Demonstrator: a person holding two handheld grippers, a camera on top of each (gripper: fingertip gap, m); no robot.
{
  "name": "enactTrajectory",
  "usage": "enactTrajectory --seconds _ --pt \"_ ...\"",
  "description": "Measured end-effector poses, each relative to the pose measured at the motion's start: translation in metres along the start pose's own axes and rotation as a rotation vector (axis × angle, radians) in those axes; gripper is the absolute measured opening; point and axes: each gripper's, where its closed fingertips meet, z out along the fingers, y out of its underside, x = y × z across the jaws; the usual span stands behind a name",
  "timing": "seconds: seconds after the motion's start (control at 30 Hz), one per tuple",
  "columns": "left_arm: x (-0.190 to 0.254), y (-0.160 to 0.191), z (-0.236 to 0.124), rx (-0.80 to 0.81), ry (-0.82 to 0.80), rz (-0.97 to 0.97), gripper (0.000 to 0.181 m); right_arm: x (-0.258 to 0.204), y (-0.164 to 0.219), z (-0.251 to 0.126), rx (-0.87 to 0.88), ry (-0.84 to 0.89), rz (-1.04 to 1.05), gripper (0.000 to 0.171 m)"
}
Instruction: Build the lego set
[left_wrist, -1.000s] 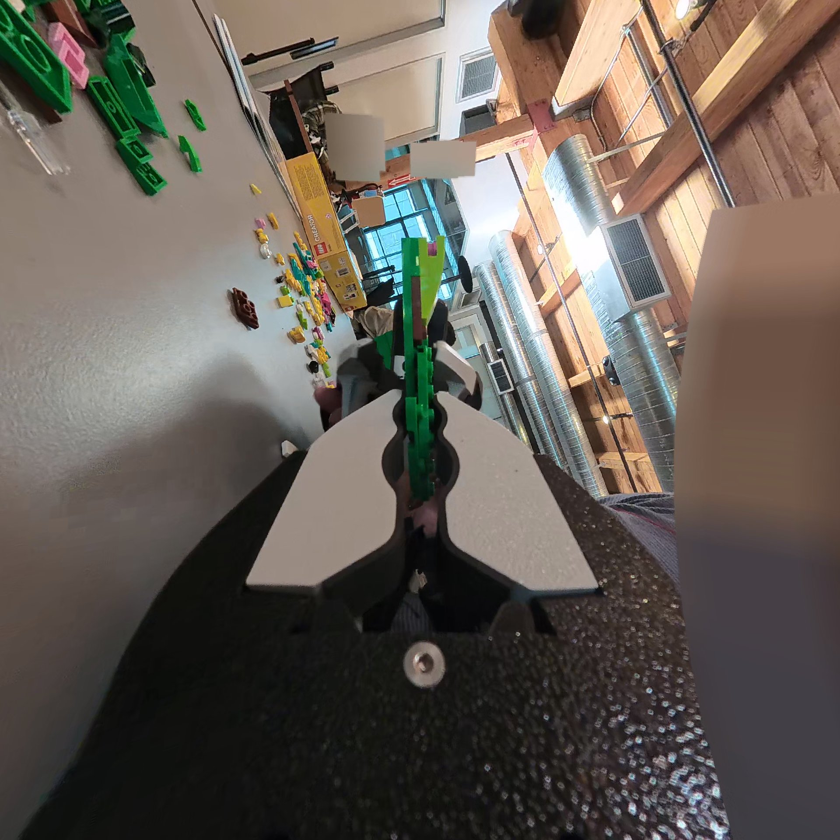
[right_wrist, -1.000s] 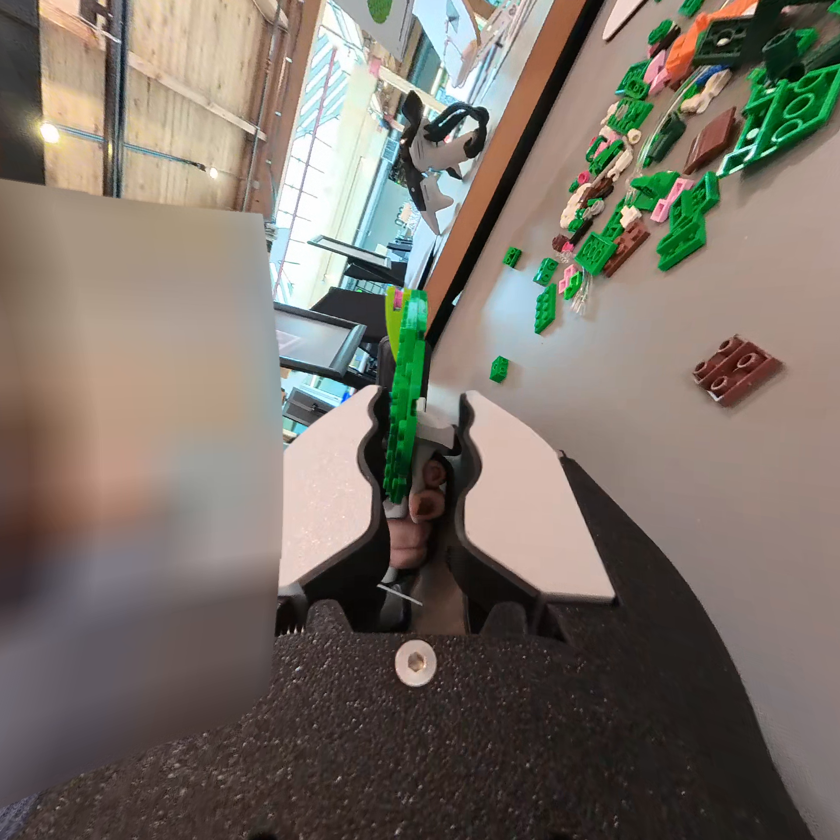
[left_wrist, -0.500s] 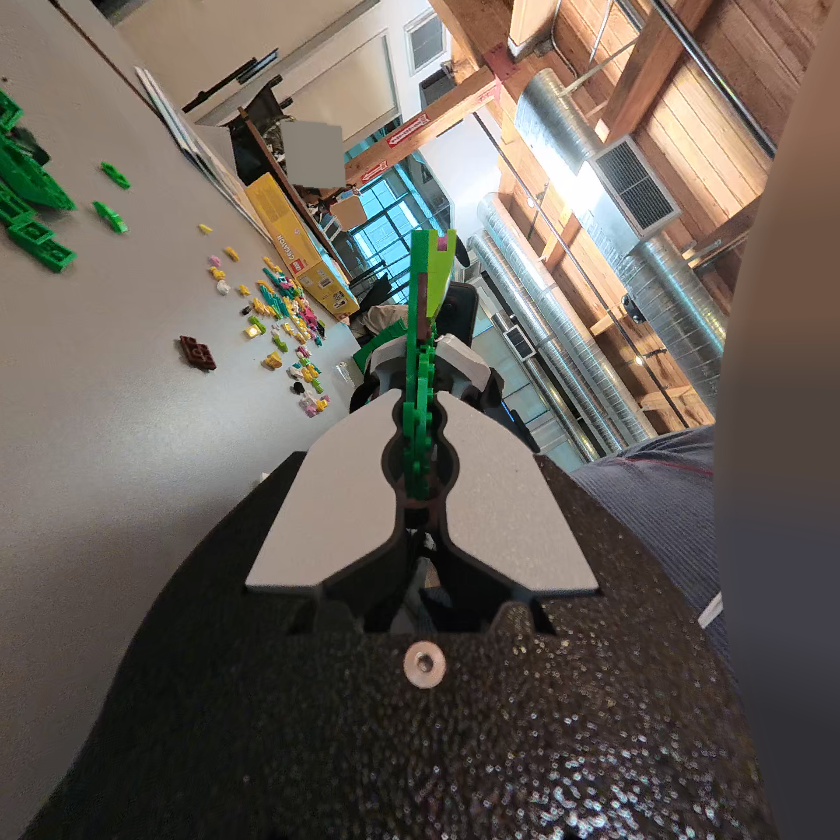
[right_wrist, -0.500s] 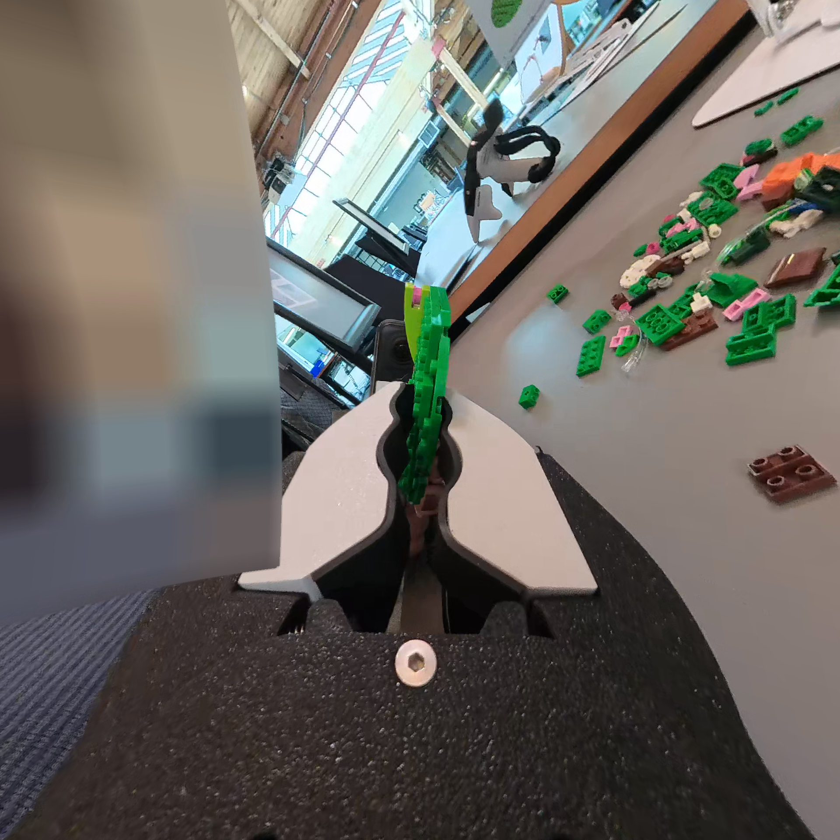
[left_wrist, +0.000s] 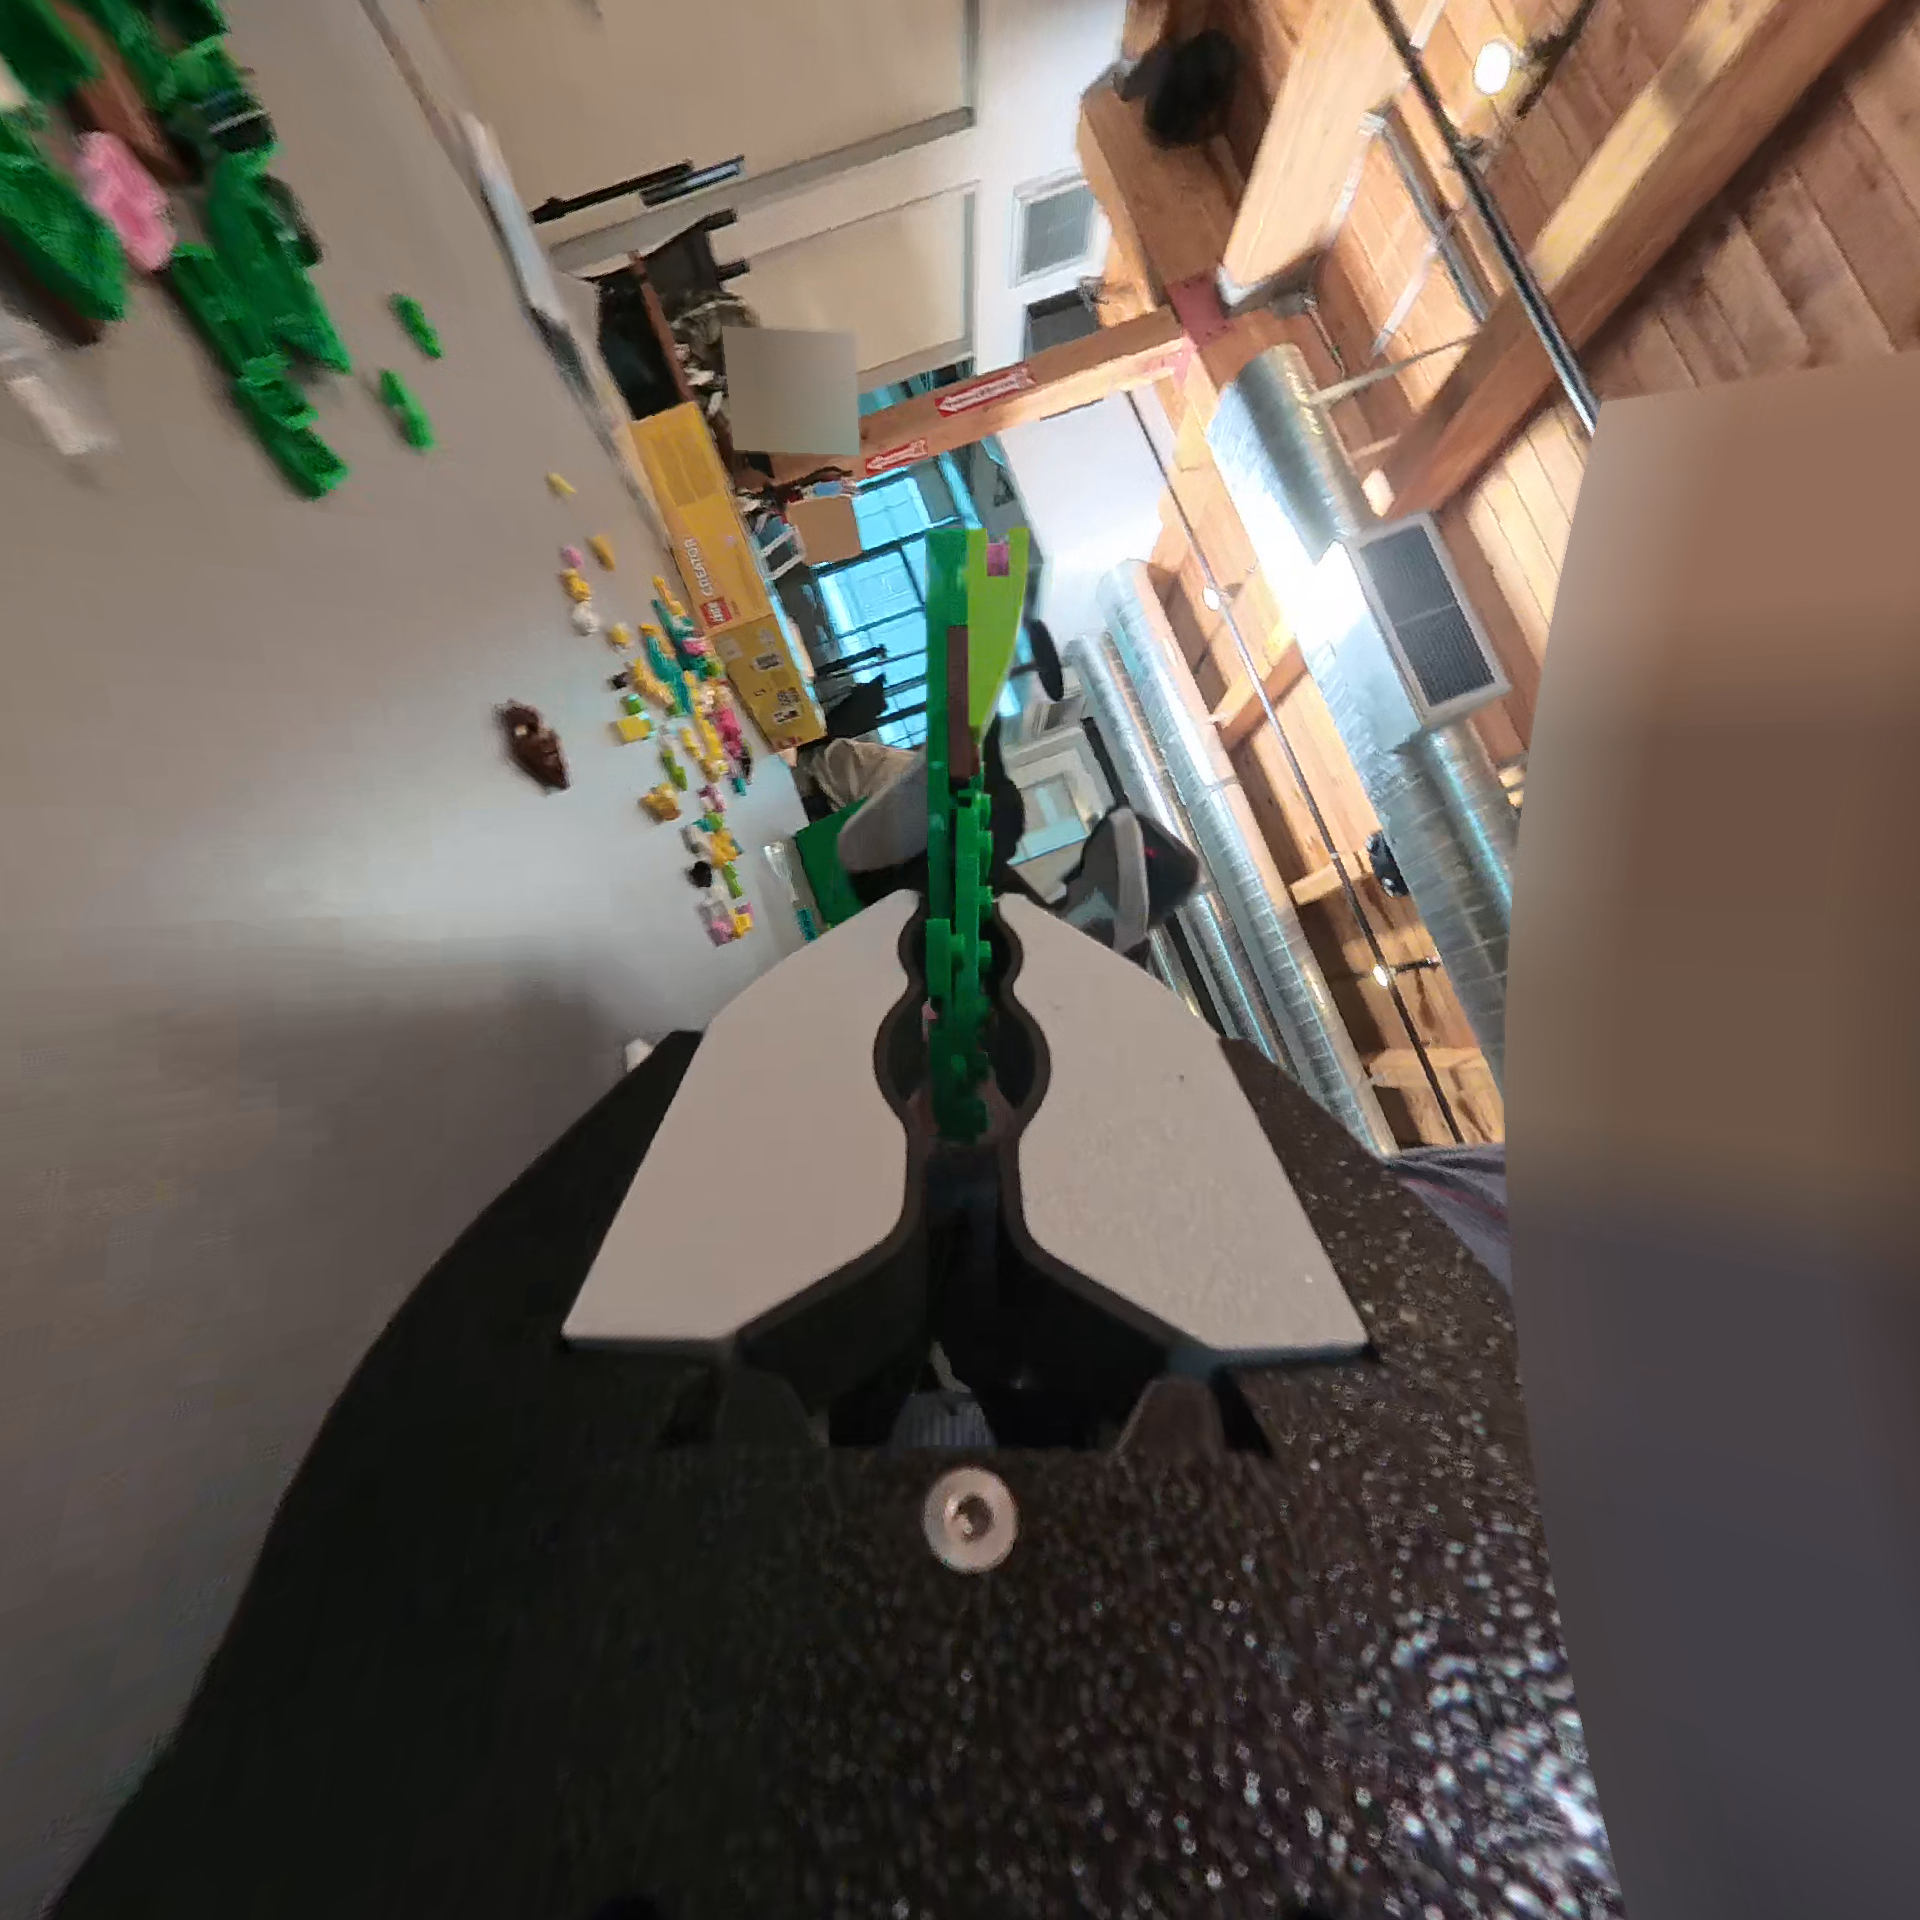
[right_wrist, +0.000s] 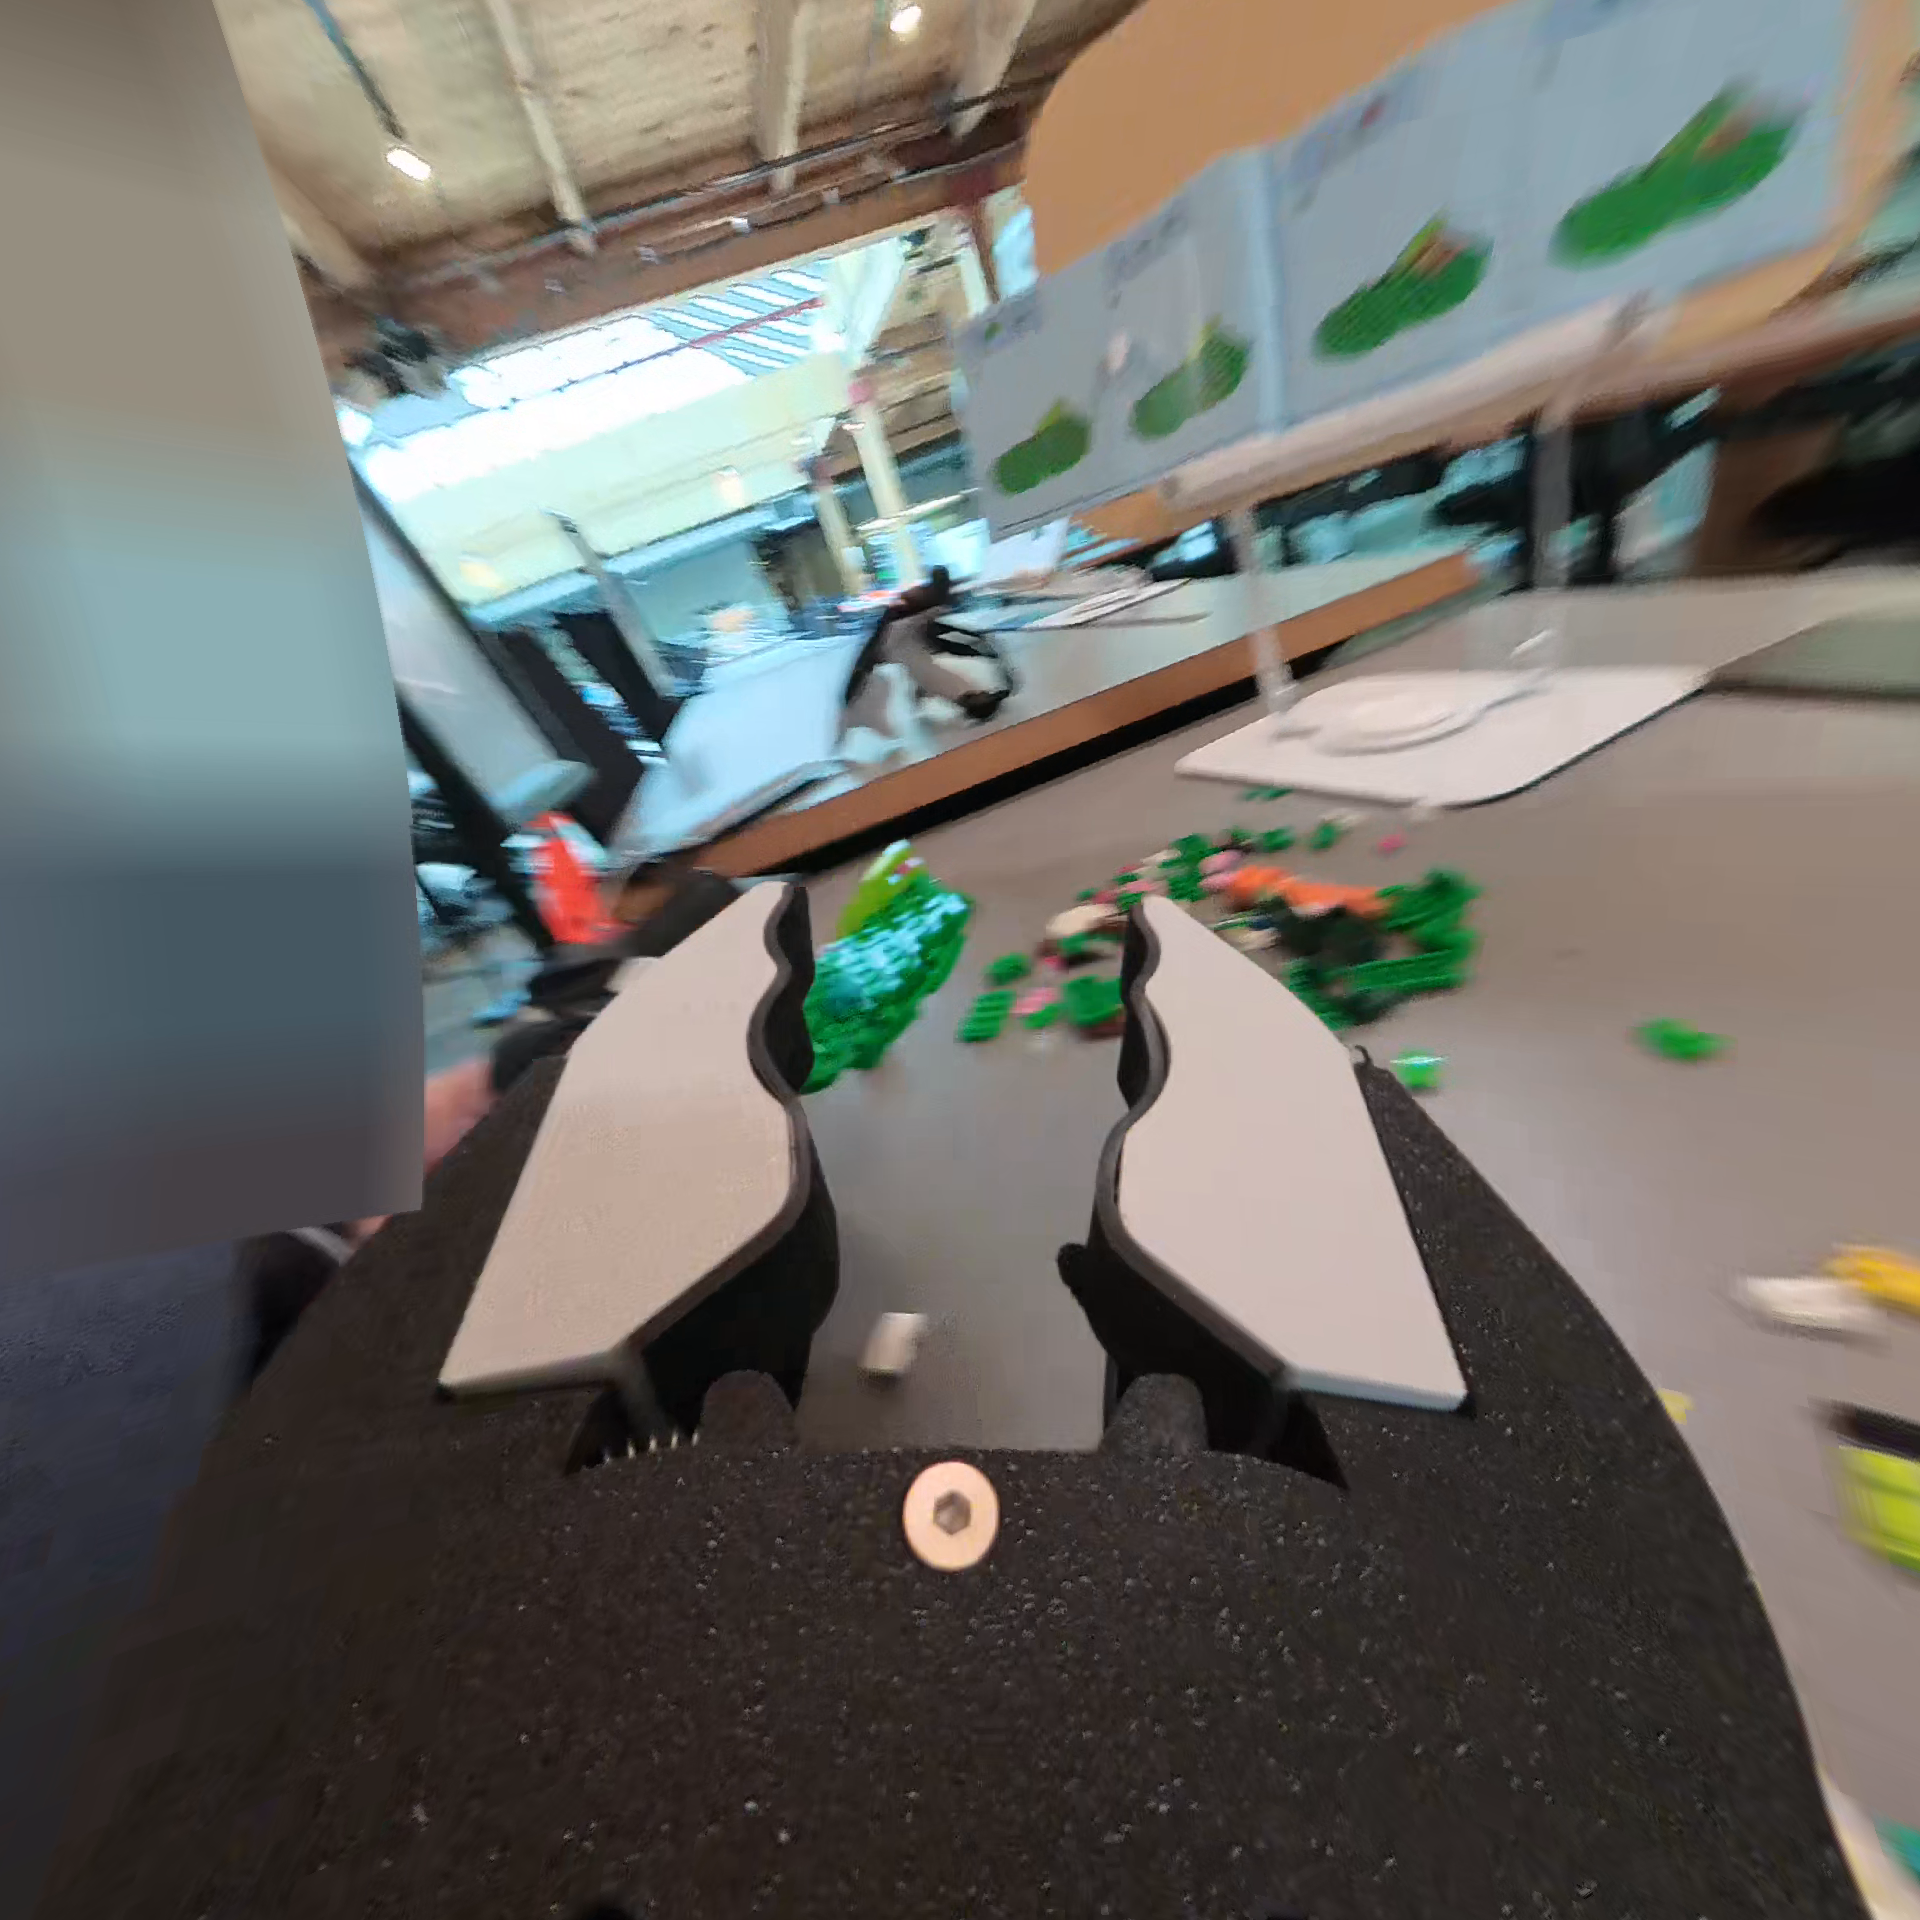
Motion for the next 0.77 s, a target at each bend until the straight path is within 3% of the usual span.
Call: enactTrajectory --seconds 0.17,0.27,0.77 --pt "-0.014 -0.003 -0.009 -0.017 -0.094 -0.039 0.008 0.029 -0.013 -0.015 0.048 0.225 -0.401 0.054" --pt "-0.017 -0.007 -0.014 -0.019 -0.121 -0.028 0.008 0.029 -0.015 -0.015 0.068 0.271 -0.521 0.053" --pt "-0.013 0.0 -0.014 -0.064 -0.069 -0.058 0.008 0.038 -0.013 -0.016 0.045 0.319 -0.553 0.045"
